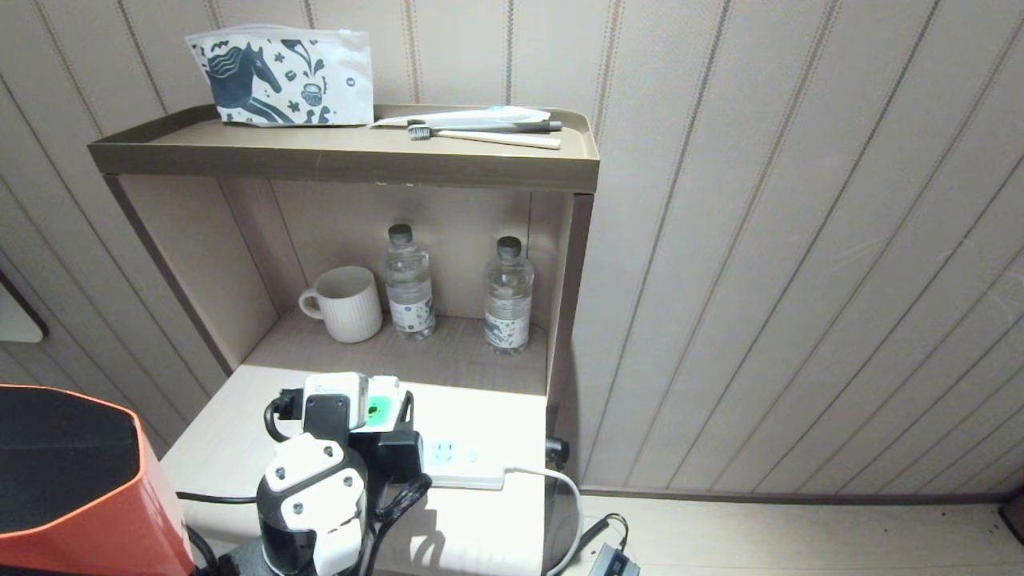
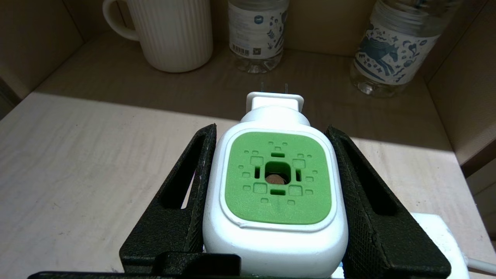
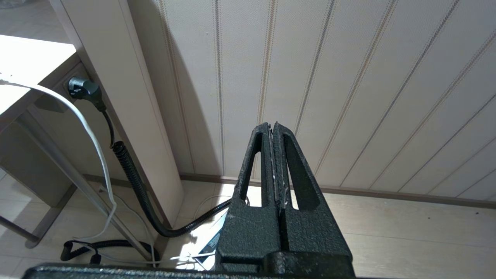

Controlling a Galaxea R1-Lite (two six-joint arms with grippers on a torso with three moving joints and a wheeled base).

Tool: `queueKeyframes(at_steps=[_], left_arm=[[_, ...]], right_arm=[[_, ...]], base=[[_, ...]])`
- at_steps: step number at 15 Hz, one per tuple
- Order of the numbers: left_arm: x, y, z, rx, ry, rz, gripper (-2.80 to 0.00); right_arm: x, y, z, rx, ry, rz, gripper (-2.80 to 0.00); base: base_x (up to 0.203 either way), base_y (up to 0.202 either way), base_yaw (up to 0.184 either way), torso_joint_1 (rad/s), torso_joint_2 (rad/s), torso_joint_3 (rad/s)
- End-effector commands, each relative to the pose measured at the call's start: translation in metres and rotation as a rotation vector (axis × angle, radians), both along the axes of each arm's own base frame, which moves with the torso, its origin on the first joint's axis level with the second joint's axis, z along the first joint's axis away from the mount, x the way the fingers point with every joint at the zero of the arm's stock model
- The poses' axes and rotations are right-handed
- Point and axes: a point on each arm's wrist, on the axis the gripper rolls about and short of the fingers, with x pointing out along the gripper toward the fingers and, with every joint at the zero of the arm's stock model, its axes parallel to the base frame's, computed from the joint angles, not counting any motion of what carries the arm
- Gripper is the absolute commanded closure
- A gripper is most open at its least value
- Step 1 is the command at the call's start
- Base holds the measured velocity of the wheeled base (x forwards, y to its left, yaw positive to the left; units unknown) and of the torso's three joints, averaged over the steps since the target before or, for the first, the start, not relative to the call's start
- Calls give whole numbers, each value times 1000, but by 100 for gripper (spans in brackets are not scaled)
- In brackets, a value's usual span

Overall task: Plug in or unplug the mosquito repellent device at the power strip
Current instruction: Insert the plug into the socket

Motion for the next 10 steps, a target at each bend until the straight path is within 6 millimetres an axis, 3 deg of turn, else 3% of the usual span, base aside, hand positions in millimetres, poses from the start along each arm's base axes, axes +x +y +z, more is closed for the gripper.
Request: queueKeyframes(at_steps=[1, 3, 4, 6, 10], left_arm=[[-2, 1, 12, -52, -48, 0, 0], [-10, 3, 29, -36, -57, -18, 0], [-18, 9, 47, -53, -79, -26, 0], [-31, 27, 83, -59, -96, -19, 0], [-48, 78, 123, 70, -47, 82, 0]], right_arm=[[0, 0, 0, 0, -2, 1, 0], [0, 0, 0, 0, -1, 1, 0], [0, 0, 0, 0, -1, 1, 0], [0, 0, 0, 0, -2, 1, 0], [0, 0, 0, 0, -1, 1, 0]], base=[[0, 0, 0, 0, 0, 0], [0, 0, 0, 0, 0, 0], [0, 0, 0, 0, 0, 0], [0, 0, 0, 0, 0, 0], [0, 0, 0, 0, 0, 0]])
